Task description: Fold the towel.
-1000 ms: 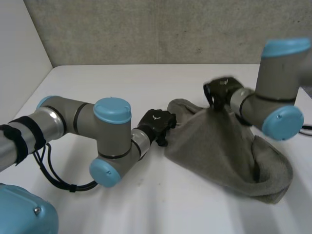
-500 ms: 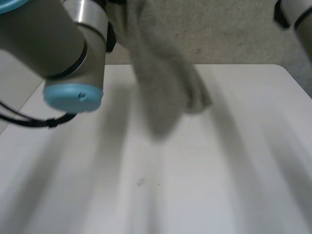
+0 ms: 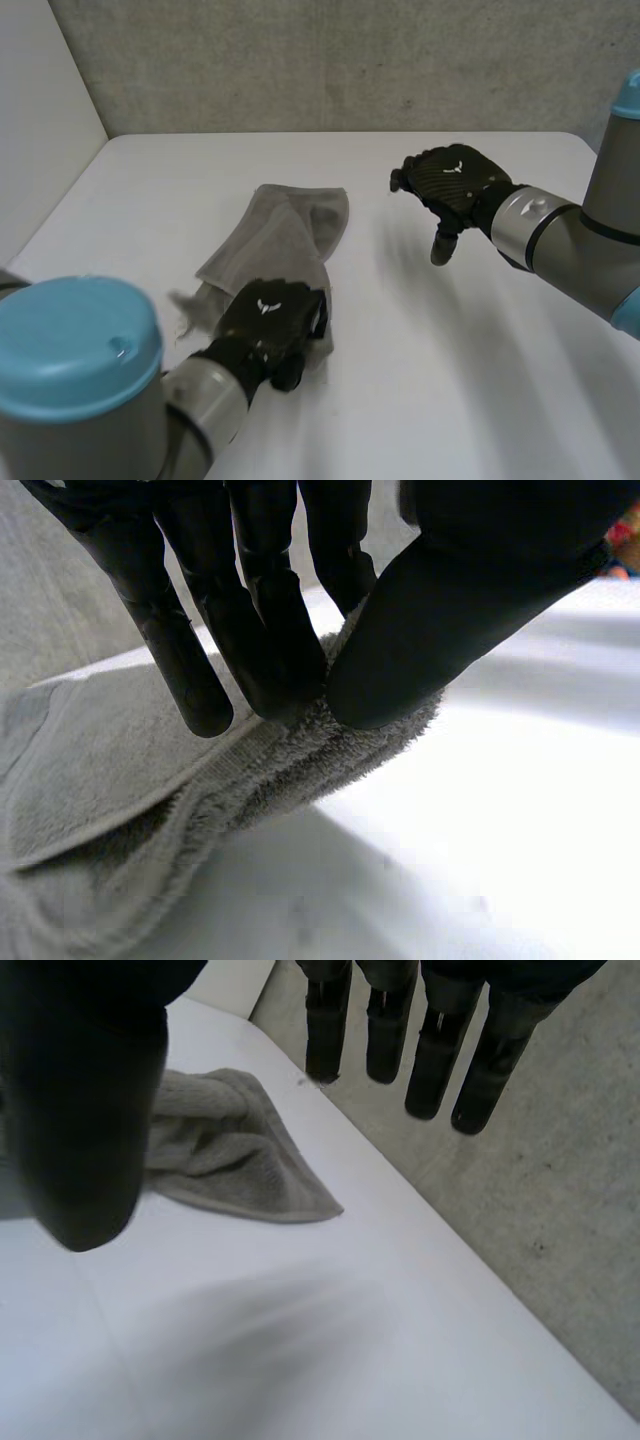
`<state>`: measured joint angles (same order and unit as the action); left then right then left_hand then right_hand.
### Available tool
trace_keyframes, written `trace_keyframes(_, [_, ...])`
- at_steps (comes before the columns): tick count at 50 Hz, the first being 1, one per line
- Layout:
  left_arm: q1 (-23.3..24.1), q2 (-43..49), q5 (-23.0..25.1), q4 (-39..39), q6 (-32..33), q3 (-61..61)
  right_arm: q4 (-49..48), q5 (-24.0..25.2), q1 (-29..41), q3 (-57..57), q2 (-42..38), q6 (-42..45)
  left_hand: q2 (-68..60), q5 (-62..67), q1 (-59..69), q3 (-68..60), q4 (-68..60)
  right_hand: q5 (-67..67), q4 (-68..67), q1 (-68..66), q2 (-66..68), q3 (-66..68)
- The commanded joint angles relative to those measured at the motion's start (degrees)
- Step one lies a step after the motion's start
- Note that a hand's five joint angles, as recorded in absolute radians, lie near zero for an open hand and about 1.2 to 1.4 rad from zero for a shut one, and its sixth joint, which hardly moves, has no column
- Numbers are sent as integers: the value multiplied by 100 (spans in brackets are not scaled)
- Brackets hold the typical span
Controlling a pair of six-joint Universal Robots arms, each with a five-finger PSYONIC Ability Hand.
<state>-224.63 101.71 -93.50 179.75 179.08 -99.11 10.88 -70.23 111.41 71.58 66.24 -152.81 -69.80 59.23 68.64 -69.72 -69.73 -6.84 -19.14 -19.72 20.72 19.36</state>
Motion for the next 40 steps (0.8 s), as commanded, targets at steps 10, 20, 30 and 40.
trace_keyframes(10, [60,-2322,-10,-651,364,-1057,650,2319,713,-2734,-1761,682,-1020,1077,1136,-1028,-1027,575,804,862,-963,-827])
trace_keyframes(20, [69,-2621,-28,-810,355,-1295,1581,2515,1901,-3572,-3177,1120,-1020,1077,1136,-1028,-1027,240,469,527,-628,-492])
trace_keyframes(30, [-142,-2648,-45,-766,373,-970,2445,1214,1963,-4591,-3776,2045,-1020,1077,1136,-1028,-1027,-6316,-6086,-6028,5928,6064])
trace_keyframes(40, [-1442,-1807,428,-91,382,828,127,-1824,1033,-6692,-3041,-1430,-1020,1077,1136,-1028,-1027,-6316,-6086,-6028,5928,6064])
